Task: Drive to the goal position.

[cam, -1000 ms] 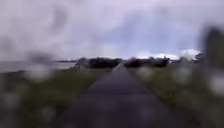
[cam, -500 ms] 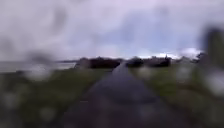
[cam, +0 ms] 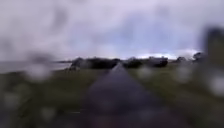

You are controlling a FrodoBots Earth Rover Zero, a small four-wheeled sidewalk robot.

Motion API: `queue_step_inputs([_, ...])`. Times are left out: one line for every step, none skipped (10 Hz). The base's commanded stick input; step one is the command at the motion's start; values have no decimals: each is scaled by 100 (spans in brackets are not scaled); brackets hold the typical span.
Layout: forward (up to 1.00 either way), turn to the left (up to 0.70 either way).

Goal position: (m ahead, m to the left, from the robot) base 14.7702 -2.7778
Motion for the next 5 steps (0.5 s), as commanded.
queue_step_inputs([70, 0])
queue_step_inputs([70, 0])
queue_step_inputs([70, 0])
queue_step_inputs([70, 0])
queue_step_inputs([70, 0])
